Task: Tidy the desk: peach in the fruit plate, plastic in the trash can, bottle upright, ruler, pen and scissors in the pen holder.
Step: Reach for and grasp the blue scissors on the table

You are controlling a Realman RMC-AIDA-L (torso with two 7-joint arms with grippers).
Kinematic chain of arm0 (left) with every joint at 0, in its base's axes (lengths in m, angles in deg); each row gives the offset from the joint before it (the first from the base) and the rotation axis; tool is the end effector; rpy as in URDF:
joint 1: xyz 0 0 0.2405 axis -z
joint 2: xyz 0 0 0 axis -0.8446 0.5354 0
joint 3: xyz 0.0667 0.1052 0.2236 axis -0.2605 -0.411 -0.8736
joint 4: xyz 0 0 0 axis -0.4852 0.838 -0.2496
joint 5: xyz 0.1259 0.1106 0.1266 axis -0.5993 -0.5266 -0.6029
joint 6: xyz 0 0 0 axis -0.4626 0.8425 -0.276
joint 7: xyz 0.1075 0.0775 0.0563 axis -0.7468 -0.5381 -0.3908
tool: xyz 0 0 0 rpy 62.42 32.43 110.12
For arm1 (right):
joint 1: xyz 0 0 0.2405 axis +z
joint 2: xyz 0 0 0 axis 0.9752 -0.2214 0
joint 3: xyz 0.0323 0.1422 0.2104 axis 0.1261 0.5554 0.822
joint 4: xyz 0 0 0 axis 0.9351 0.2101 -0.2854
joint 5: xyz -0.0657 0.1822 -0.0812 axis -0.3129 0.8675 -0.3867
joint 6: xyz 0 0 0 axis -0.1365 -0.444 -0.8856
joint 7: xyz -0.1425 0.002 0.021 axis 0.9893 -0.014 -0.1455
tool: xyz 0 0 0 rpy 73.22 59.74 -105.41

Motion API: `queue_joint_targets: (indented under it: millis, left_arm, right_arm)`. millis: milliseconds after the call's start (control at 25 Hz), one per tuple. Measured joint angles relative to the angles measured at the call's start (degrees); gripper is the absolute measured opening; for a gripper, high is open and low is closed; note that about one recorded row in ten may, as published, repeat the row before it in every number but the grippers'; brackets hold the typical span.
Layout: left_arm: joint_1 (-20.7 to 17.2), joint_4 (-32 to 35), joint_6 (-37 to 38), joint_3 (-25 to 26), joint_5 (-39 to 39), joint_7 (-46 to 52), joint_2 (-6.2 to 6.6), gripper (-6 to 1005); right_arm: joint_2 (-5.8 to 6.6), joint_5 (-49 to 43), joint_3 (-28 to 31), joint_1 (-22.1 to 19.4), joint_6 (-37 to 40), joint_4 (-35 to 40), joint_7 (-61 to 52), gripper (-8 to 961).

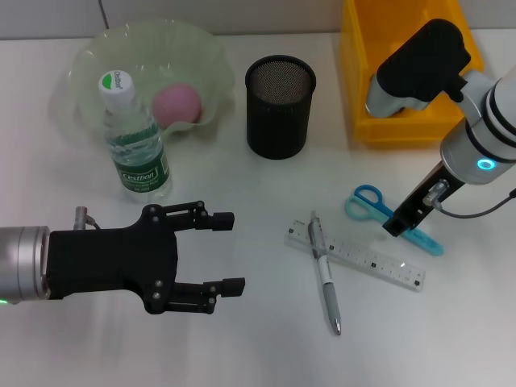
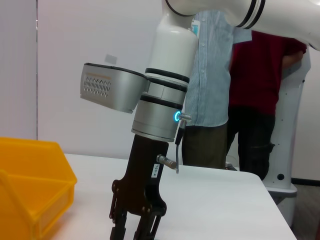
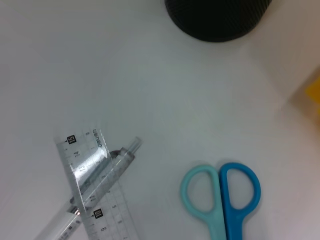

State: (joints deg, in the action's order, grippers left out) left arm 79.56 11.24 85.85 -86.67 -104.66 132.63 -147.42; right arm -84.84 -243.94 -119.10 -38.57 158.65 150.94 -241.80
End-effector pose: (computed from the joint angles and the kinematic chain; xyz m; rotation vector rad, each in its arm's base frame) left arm -0.2591 0.2647 -0.0169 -2.9284 -0.1815 -0.8861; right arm 0.1912 0.3589 -0.0358 -2.4995 0.9150 -0.7315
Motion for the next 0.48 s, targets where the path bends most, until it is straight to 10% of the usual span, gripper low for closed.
queue_joint_targets:
  millis: [480]
  left_arm:
    - [0.0,0.0,0.2,0.0,0.0,0.0,0.00,806]
  right_arm:
    - [-0.01,0.1,-1.0,0.6,-1.3,-2.2,0.1,469]
